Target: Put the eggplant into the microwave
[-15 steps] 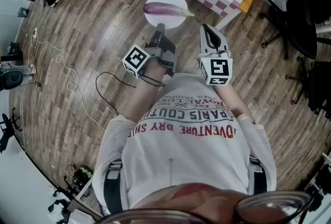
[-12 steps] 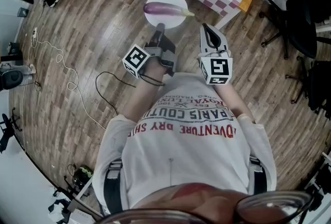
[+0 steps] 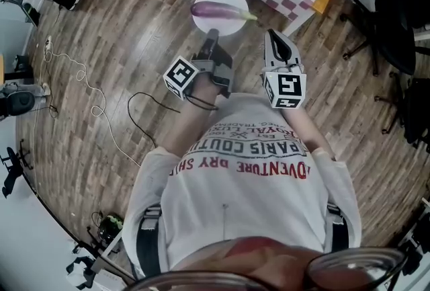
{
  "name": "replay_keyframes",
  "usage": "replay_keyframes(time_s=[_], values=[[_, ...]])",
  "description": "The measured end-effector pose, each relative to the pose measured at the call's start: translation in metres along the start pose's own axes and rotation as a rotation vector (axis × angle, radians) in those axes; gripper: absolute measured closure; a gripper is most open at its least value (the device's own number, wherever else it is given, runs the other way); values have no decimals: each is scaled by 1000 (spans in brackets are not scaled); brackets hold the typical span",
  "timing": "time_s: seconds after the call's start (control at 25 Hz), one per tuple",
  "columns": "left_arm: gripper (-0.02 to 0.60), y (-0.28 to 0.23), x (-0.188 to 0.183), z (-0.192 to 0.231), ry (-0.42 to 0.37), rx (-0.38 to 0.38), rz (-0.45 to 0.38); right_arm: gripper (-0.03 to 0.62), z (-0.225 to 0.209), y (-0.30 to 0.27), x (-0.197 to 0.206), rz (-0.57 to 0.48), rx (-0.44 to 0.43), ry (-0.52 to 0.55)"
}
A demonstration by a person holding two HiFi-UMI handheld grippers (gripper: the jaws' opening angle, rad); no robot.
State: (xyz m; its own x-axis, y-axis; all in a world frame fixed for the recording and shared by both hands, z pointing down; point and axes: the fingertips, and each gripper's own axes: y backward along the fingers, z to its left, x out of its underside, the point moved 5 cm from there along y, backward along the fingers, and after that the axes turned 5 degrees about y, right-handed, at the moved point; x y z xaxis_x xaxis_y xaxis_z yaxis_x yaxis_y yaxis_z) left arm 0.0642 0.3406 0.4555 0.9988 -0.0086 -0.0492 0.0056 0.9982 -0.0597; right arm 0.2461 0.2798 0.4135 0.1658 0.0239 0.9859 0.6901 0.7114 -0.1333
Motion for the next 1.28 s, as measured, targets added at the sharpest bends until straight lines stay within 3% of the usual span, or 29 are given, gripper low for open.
replay_keyframes(time_s=[0.48, 0.72, 1.0, 1.28], values=[[548, -15, 6, 11, -2, -41, 2, 568, -10, -12, 21, 64, -40, -40], [548, -42, -13, 12, 6, -46, 8, 568, -16, -45, 23, 89, -37, -56], [548, -98, -57, 14, 35, -48, 50, 568, -17, -111, 23, 121, 5, -56], [548, -171, -135, 1, 47, -78, 132, 568, -7, -200, 4, 150, 81, -74]])
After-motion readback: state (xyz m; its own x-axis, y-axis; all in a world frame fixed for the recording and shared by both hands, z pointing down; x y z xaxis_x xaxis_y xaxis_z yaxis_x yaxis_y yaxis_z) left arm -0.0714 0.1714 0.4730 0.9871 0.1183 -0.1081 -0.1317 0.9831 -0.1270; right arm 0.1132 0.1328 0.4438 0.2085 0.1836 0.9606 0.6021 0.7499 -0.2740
